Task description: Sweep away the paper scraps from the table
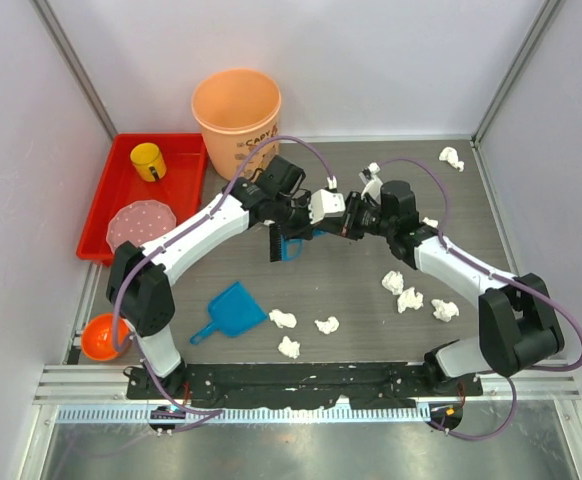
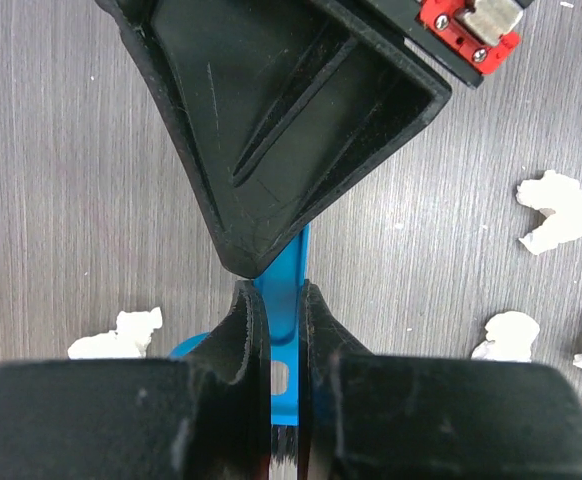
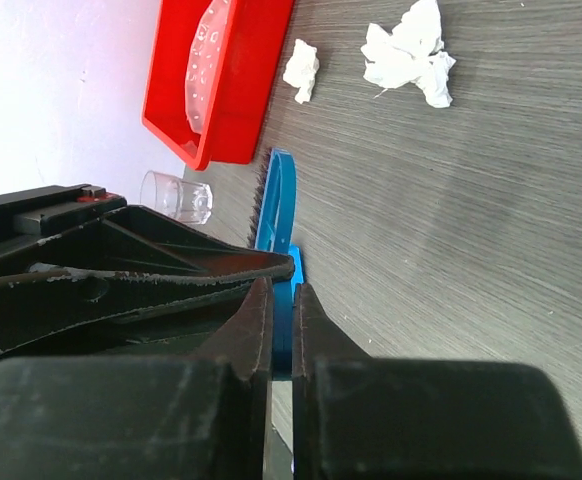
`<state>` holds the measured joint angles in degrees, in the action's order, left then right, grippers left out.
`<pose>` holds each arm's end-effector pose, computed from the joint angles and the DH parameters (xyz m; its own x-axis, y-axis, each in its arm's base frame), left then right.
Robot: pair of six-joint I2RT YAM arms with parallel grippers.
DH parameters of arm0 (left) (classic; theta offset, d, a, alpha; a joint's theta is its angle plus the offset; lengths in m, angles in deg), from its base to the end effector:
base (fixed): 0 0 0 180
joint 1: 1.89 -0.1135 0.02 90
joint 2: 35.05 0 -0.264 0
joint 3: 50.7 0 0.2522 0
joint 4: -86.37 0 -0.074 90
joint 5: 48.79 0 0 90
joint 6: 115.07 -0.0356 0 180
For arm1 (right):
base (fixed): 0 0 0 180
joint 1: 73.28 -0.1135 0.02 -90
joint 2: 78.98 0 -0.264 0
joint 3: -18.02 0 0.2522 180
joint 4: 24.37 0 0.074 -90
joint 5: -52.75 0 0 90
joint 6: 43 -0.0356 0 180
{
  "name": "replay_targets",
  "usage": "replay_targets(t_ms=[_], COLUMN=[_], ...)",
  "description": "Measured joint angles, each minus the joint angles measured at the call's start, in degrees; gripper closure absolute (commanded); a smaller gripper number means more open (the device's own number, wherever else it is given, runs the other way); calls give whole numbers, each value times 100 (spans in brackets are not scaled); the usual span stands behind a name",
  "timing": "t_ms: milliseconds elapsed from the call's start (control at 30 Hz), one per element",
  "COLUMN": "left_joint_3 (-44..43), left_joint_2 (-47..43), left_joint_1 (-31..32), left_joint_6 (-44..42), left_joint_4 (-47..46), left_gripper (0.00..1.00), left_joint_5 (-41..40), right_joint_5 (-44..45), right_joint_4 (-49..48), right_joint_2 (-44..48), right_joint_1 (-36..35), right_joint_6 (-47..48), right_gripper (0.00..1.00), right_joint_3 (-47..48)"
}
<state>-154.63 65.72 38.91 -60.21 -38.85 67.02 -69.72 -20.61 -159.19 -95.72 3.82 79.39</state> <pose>0.2828 -0.2646 0.3036 -0.0289 0.7094 -0.7042 0.9899 0.1180 0.0783 0.2791 0.1359 0.2522 -0.7929 0.2972 -0.5320 -0.3258 0.5310 0.7822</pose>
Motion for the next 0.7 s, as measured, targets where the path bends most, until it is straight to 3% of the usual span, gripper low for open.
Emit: replay_targets(t_ms=[100, 133, 167, 200, 233, 267, 567, 700], left_joint_3=[0, -2, -4, -7, -15, -31, -186, -83], left_joint_2=[0, 0, 0, 0, 0, 0, -647, -1377], left_joint_1=[0, 0, 0, 2, 7, 7, -166, -728], left_joint_6=[0, 2, 13, 35, 70, 87, 682, 730], left_joint_4=[17, 20, 26, 33, 31, 42, 896, 1738], left_gripper=[99, 88, 66, 24, 7, 1, 0, 11], left_joint_5=[-50, -55, -61, -79, -142, -227, -1239, -1416], right_joint_5=[-26, -24, -22, 0, 28, 74, 988, 1252], right_joint_4=[63, 87, 122, 177, 291, 413, 2334, 3130], right_joint_2=[-55, -55, -55, -55, -52, -50, 470, 625], right_joint_1=[-2, -4, -7, -15, -33, -48, -247, -721], right_joint_6=[7, 20, 52, 98, 142, 258, 1637, 2363], right_gripper=[99, 99, 99, 99, 99, 99, 99, 99], right_joint_3=[66, 74, 87, 114, 170, 229, 1174, 1843])
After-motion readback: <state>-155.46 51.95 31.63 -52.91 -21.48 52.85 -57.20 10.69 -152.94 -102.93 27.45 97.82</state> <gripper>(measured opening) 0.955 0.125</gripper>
